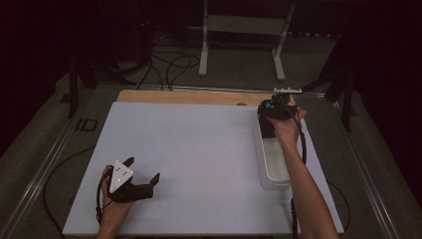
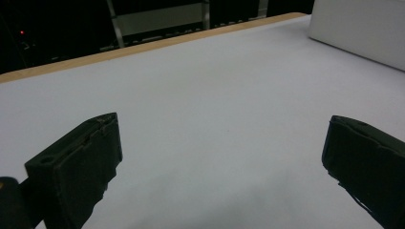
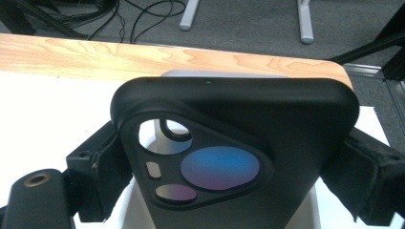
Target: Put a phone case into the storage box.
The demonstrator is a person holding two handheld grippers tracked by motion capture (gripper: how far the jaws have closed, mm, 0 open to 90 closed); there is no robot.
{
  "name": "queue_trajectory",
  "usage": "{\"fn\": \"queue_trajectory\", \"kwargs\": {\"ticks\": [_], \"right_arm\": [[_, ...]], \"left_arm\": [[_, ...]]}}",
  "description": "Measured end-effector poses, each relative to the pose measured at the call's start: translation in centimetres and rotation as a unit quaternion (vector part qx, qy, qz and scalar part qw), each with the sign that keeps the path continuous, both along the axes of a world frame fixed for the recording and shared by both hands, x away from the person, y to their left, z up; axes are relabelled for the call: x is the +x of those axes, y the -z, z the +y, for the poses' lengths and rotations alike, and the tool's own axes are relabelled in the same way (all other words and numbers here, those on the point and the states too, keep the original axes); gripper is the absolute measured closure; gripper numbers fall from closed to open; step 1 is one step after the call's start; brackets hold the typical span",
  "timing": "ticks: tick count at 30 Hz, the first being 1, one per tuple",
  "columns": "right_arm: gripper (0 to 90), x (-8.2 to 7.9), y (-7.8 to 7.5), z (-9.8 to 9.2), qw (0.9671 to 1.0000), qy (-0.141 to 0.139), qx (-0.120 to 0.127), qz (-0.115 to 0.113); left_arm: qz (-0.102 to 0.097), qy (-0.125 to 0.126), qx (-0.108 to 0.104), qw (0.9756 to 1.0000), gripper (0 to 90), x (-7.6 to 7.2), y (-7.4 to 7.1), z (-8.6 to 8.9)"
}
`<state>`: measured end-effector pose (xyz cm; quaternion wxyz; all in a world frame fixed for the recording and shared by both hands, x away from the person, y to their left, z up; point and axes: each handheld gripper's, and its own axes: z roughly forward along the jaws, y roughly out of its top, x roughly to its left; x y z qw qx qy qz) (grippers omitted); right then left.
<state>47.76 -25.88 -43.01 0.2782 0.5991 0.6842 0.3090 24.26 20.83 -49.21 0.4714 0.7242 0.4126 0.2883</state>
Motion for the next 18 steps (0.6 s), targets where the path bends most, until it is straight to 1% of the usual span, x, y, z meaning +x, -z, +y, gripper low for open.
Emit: {"fn": "queue_trajectory", "kwargs": {"ticks": [4,6,8,10,12,16,18], "right_arm": [[8.4,0.1,0.0,-0.3,0.9999,-0.007,0.013,0.005],[7.9,0.1,-0.2,-0.5,0.9997,-0.011,0.022,0.002],[7.8,0.0,-0.5,-0.7,0.9994,-0.021,0.027,-0.007],[7.8,-0.2,-0.8,-0.8,0.9993,-0.025,0.020,-0.021],[7.8,-0.3,-1.1,-0.9,0.9989,-0.027,0.023,-0.030],[7.9,-0.6,-1.5,-1.1,0.9988,-0.026,0.026,-0.032],[7.9,-0.9,-1.6,-1.2,0.9984,-0.031,0.035,-0.033]], "left_arm": [[0.000,0.000,0.000,1.0000,0.1,0.0,0.0,0.0],[0.000,0.000,0.000,1.0000,0.1,0.0,0.0,0.0],[0.000,0.000,0.000,1.0000,0.1,0.0,0.0,0.0],[0.001,0.000,0.000,1.0000,0.1,0.0,0.0,0.0],[0.001,-0.001,0.000,1.0000,0.1,0.0,0.0,0.0],[0.000,-0.001,-0.001,1.0000,0.1,0.0,0.0,0.0],[0.001,-0.001,-0.002,1.0000,0.1,0.0,0.0,0.1]]}}
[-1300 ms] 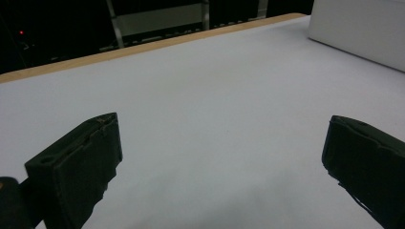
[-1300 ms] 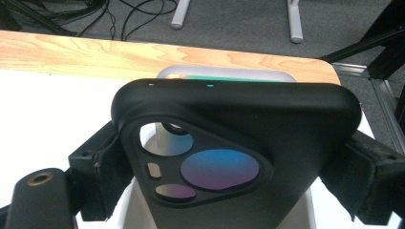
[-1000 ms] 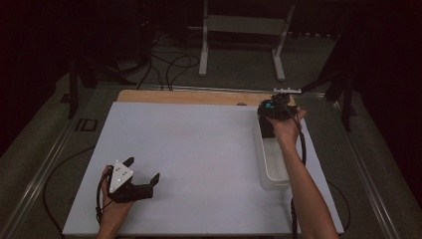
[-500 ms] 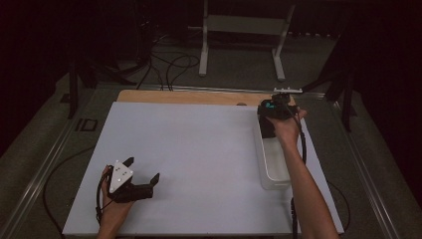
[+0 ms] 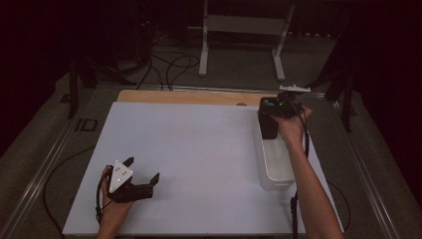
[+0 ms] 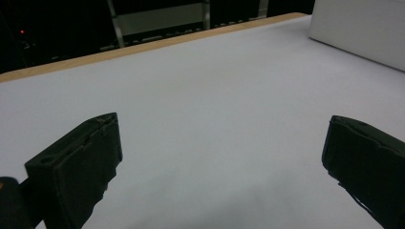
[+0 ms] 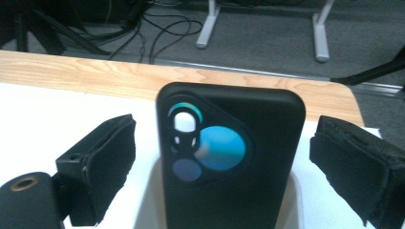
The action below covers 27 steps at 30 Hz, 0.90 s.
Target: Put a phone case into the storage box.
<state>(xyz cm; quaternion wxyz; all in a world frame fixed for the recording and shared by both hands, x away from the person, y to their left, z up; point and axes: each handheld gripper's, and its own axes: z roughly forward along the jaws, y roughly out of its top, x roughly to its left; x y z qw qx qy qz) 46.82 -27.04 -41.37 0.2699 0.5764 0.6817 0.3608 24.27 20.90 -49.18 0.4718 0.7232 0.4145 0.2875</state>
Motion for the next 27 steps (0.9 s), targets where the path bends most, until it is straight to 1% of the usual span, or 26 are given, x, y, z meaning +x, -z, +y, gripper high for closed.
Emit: {"fn": "queue_trajectory", "kwargs": {"ticks": [2,4,7,9,11,13,19,22,23,25,27], "right_arm": [[7.9,-0.5,-0.1,0.0,1.0000,-0.004,0.006,-0.005],[7.9,-1.2,-0.3,0.1,0.9999,-0.011,0.002,-0.011],[8.3,-2.4,-0.5,0.1,0.9994,-0.026,0.016,-0.016],[8.3,-3.3,-0.7,0.3,0.9989,-0.040,0.013,-0.017],[8.3,-4.3,-0.9,0.5,0.9979,-0.058,0.016,-0.021],[8.4,-5.4,-1.1,0.9,0.9969,-0.073,0.006,-0.028],[8.5,-8.8,-1.6,1.6,0.9918,-0.120,0.002,-0.042],[10.4,-10.4,-1.4,2.0,0.9890,-0.138,-0.015,-0.051],[10.5,-10.8,-1.3,2.0,0.9878,-0.146,-0.014,-0.052],[10.5,-11.8,-1.1,2.1,0.9850,-0.164,-0.004,-0.053],[10.4,-12.9,-0.8,2.1,0.9829,-0.174,-0.001,-0.060]], "left_arm": [[0.001,0.001,-0.001,1.0000,0.1,0.0,0.0,0.1],[0.005,0.002,0.000,1.0000,0.1,0.0,0.0,0.1],[0.008,0.006,0.000,1.0000,0.1,0.1,0.1,0.0],[0.011,0.009,0.002,0.9999,0.1,0.1,0.1,0.0],[0.013,0.011,0.003,0.9999,0.1,0.2,0.0,-0.1],[0.016,0.012,0.007,0.9998,0.1,0.2,0.0,0.0],[0.021,0.015,0.002,0.9997,0.1,0.2,-0.4,0.3],[0.023,0.017,0.000,0.9996,0.1,0.1,-0.7,0.5],[0.024,0.019,0.000,0.9995,0.0,0.1,-0.8,0.5],[0.023,0.019,-0.001,0.9995,0.0,0.1,-1.0,0.6],[0.023,0.021,-0.003,0.9995,0.0,0.0,-1.3,0.8]]}}
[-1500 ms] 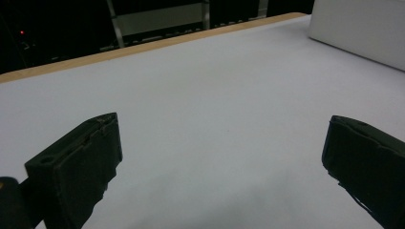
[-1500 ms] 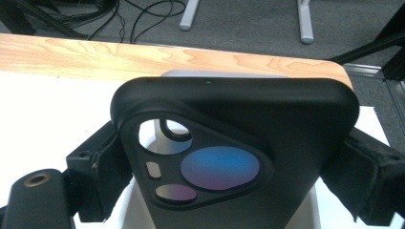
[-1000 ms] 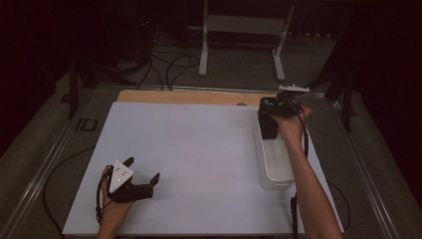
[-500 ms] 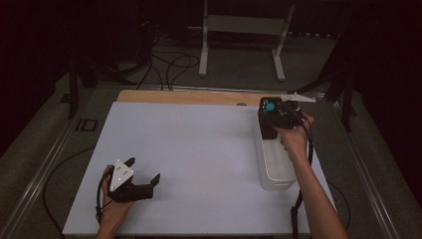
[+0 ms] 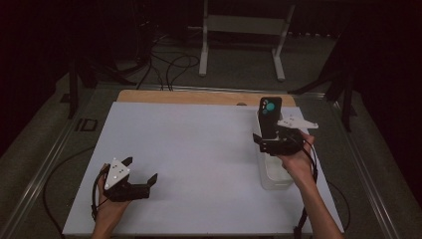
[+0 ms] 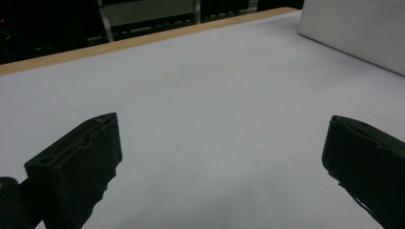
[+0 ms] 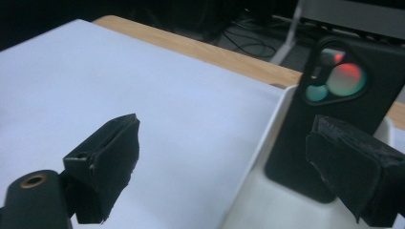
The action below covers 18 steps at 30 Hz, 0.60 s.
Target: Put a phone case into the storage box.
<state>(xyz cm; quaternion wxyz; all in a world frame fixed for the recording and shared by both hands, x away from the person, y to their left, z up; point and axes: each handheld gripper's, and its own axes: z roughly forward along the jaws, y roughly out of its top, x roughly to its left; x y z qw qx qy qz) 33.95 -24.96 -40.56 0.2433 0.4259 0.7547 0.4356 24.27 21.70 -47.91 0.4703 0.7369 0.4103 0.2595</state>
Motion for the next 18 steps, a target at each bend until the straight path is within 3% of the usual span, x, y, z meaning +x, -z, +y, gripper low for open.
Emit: {"fn": "queue_trajectory", "kwargs": {"ticks": [9,15,18], "right_arm": [[10.4,-4.1,1.8,-0.4,0.9980,-0.050,0.029,-0.025],[10.4,-5.9,3.3,-0.8,0.9955,-0.075,0.050,-0.030],[10.4,-6.8,4.3,-1.0,0.9942,-0.079,0.059,-0.043]], "left_arm": [[-0.006,0.002,-0.005,1.0000,0.0,-0.3,-0.8,0.5],[-0.015,0.006,-0.008,0.9998,0.0,-0.5,-1.0,0.8],[-0.023,0.014,-0.011,0.9996,0.0,-0.7,-1.0,0.8]]}}
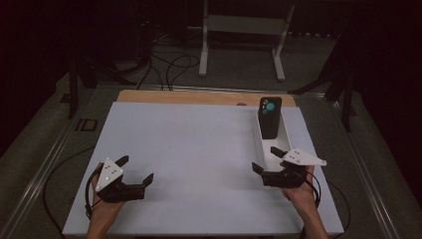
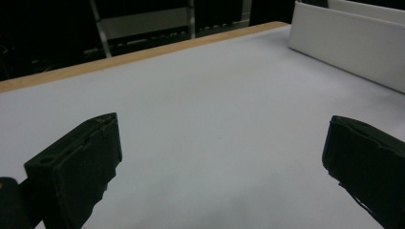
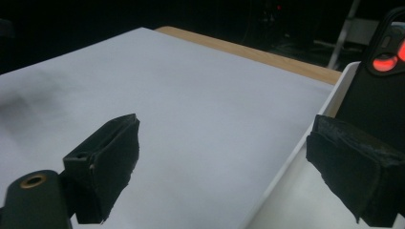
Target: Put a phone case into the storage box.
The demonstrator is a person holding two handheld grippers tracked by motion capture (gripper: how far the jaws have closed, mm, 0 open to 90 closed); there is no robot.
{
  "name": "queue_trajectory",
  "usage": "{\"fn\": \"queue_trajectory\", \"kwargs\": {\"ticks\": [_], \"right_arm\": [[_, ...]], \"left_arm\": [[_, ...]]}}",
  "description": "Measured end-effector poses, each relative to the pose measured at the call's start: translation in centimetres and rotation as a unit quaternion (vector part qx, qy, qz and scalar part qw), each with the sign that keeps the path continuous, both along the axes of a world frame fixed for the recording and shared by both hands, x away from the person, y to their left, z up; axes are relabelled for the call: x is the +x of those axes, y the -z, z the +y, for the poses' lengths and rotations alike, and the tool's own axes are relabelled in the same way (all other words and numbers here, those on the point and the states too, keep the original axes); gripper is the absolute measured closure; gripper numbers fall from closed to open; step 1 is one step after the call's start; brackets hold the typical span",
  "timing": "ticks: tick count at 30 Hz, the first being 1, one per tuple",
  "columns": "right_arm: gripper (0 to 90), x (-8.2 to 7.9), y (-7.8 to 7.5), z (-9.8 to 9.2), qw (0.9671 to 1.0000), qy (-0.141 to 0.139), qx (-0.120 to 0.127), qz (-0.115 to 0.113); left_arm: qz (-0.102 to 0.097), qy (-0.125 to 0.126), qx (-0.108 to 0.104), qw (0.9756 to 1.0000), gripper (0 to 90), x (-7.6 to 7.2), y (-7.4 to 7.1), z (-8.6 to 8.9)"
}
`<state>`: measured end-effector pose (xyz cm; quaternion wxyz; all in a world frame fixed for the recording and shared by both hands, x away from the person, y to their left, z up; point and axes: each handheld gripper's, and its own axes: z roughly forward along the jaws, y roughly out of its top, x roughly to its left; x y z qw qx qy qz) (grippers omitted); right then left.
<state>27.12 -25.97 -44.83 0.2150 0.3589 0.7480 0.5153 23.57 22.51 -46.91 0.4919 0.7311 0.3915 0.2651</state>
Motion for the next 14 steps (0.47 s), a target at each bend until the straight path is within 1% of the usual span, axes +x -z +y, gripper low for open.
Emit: {"fn": "queue_trajectory", "kwargs": {"ticks": [2,4,6,8,11,14], "right_arm": [[10.4,-0.5,0.7,-0.2,0.9999,-0.004,0.010,-0.005],[10.4,-0.9,1.2,-0.3,0.9999,-0.006,0.010,-0.009],[10.4,-1.4,1.5,-0.5,0.9998,-0.011,0.005,-0.019],[10.4,-1.7,1.6,-0.6,0.9995,-0.011,0.009,-0.028],[10.4,-2.0,1.8,-0.8,0.9993,-0.012,0.018,-0.030],[10.4,-1.9,1.8,-1.0,0.9993,-0.012,0.018,-0.031]], "left_arm": [[-0.003,0.002,0.000,1.0000,0.0,-0.1,0.0,0.0],[-0.007,0.004,0.001,1.0000,0.0,-0.2,0.1,-0.1],[-0.010,0.006,-0.001,0.9999,0.0,-0.3,0.1,0.0],[-0.012,0.007,-0.002,0.9999,0.0,-0.3,0.2,0.0],[-0.011,0.010,-0.001,0.9999,0.0,-0.3,0.4,-0.2],[-0.009,0.011,0.001,0.9999,0.0,-0.4,0.5,-0.2]]}}
